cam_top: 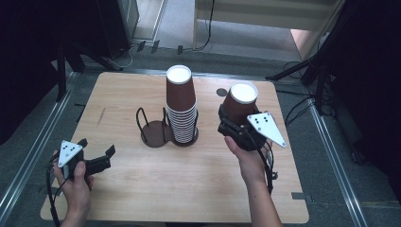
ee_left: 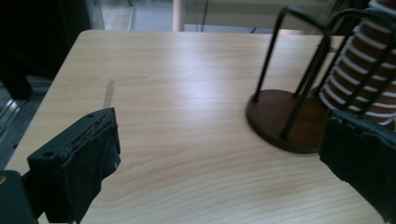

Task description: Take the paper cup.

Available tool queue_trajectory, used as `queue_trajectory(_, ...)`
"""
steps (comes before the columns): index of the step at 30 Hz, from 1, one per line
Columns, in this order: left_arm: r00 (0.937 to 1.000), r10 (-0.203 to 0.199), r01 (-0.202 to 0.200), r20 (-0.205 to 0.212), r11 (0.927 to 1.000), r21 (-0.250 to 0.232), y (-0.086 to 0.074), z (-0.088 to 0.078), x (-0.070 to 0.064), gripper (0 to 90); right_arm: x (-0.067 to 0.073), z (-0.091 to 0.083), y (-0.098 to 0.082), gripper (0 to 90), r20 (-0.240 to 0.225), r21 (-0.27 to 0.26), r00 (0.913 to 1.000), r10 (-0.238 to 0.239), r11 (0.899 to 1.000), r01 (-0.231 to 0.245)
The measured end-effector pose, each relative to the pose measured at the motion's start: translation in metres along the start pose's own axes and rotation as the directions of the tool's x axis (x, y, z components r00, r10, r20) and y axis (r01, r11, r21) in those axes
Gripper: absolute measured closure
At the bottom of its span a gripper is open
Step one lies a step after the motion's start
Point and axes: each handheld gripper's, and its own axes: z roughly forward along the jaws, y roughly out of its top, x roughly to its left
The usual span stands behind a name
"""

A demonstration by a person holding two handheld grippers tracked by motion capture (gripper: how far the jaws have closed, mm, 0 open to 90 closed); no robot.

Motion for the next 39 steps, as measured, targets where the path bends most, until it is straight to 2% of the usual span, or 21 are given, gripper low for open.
queue_trajectory(1, 0.9991, -0.013, 0.013, 0.042, 0.9999, -0.005, 0.005, 0.0, -0.006, 0.0, -0.002, -0.003, -0.003, 12.4, -0.001, 0.004, 1.0, 0.005, 1.0, -0.005)
queue_trajectory(4, 0.9982, -0.002, 0.002, 0.061, 0.9999, -0.013, 0.009, 0.0, -0.013, 0.0, -0.003, -0.005, -0.006, 12.4, -0.006, 0.011, 0.9999, 0.011, 1.0, -0.011)
queue_trajectory(6, 0.9956, 0.015, -0.013, 0.092, 0.9997, -0.021, 0.017, 0.002, -0.021, 0.0, -0.004, -0.011, -0.011, 12.4, -0.006, 0.016, 1.0, 0.007, 1.0, -0.007)
queue_trajectory(12, 0.9906, 0.036, -0.031, 0.132, 0.9988, -0.039, 0.029, 0.005, -0.036, 0.0, -0.006, -0.017, -0.019, 12.4, 0.001, 0.025, 1.0, 0.001, 1.0, -0.001)
queue_trajectory(14, 0.9882, 0.055, -0.049, 0.143, 0.9978, -0.045, 0.033, 0.005, -0.042, 0.0, -0.006, -0.02, -0.024, 12.4, -0.005, 0.034, 0.9999, 0.015, 0.999, -0.015)
queue_trajectory(18, 0.9783, 0.092, -0.081, 0.186, 0.9946, -0.064, 0.047, 0.009, -0.057, 0.0, -0.003, -0.024, -0.031, 12.4, -0.016, 0.04, 0.9998, 0.013, 0.999, -0.013)
queue_trajectory(19, 0.9783, 0.092, -0.081, 0.186, 0.9946, -0.064, 0.047, 0.009, -0.057, 0.0, -0.003, -0.024, -0.031, 12.4, -0.016, 0.04, 0.9998, 0.013, 0.999, -0.013)
queue_trajectory(21, 0.9706, 0.113, -0.098, 0.213, 0.992, -0.079, 0.055, 0.01, -0.066, 0.0, 0.001, -0.026, -0.036, 12.4, -0.017, 0.045, 0.9999, -0.001, 0.999, 0.002)
queue_trajectory(22, 0.9706, 0.113, -0.098, 0.213, 0.992, -0.079, 0.055, 0.01, -0.066, 0.0, 0.001, -0.026, -0.036, 12.4, -0.017, 0.045, 0.9999, -0.001, 0.999, 0.002)
queue_trajectory(23, 0.9669, 0.117, -0.101, 0.226, 0.9914, -0.084, 0.058, 0.01, -0.07, 0.0, 0.002, -0.027, -0.038, 12.4, -0.019, 0.048, 0.9998, -0.003, 0.999, 0.004)
queue_trajectory(24, 0.9587, 0.121, -0.101, 0.257, 0.9909, -0.089, 0.06, 0.009, -0.075, 0.0, 0.003, -0.028, -0.042, 12.4, -0.019, 0.054, 0.9997, -0.016, 0.998, 0.017)
queue_trajectory(25, 0.9587, 0.121, -0.101, 0.257, 0.9909, -0.089, 0.06, 0.009, -0.075, 0.0, 0.003, -0.028, -0.042, 12.4, -0.019, 0.054, 0.9997, -0.016, 0.998, 0.017)
queue_trajectory(26, 0.9519, 0.13, -0.109, 0.278, 0.9901, -0.088, 0.061, 0.008, -0.079, 0.0, 0.004, -0.028, -0.044, 12.4, -0.019, 0.059, 0.9997, -0.016, 0.998, 0.017)
queue_trajectory(27, 0.9425, 0.152, -0.129, 0.298, 0.9871, -0.095, 0.063, 0.007, -0.084, 0.0, 0.006, -0.029, -0.047, 12.4, -0.02, 0.072, 0.9997, -0.016, 0.997, 0.017)
queue_trajectory(28, 0.9372, 0.164, -0.141, 0.308, 0.9855, -0.093, 0.064, 0.007, -0.087, 0.0, 0.007, -0.028, -0.048, 12.4, -0.02, 0.078, 0.9994, -0.029, 0.996, 0.031)
queue_trajectory(30, 0.936, 0.168, -0.145, 0.309, 0.9848, -0.097, 0.066, 0.007, -0.09, 0.0, 0.009, -0.028, -0.048, 12.4, -0.015, 0.083, 0.999, -0.042, 0.996, 0.043)
queue_trajectory(31, 0.934, 0.184, -0.162, 0.306, 0.982, -0.098, 0.068, 0.007, -0.092, 0.0, 0.011, -0.028, -0.049, 12.4, -0.014, 0.085, 0.9986, -0.052, 0.995, 0.053)
queue_trajectory(33, 0.9266, 0.204, -0.182, 0.316, 0.9783, -0.099, 0.069, 0.008, -0.094, 0.0, 0.015, -0.029, -0.054, 12.4, -0.024, 0.089, 0.9982, -0.054, 0.994, 0.056)
queue_trajectory(36, 0.9125, 0.209, -0.19, 0.352, 0.9779, -0.088, 0.071, 0.009, -0.096, 0.0, 0.02, -0.026, -0.062, 12.5, -0.023, 0.108, 0.9972, -0.071, 0.991, 0.073)
queue_trajectory(39, 0.8959, 0.22, -0.201, 0.386, 0.9754, -0.09, 0.071, 0.008, -0.1, 0.0, 0.026, -0.024, -0.072, 12.5, -0.022, 0.124, 0.9942, -0.105, 0.987, 0.107)
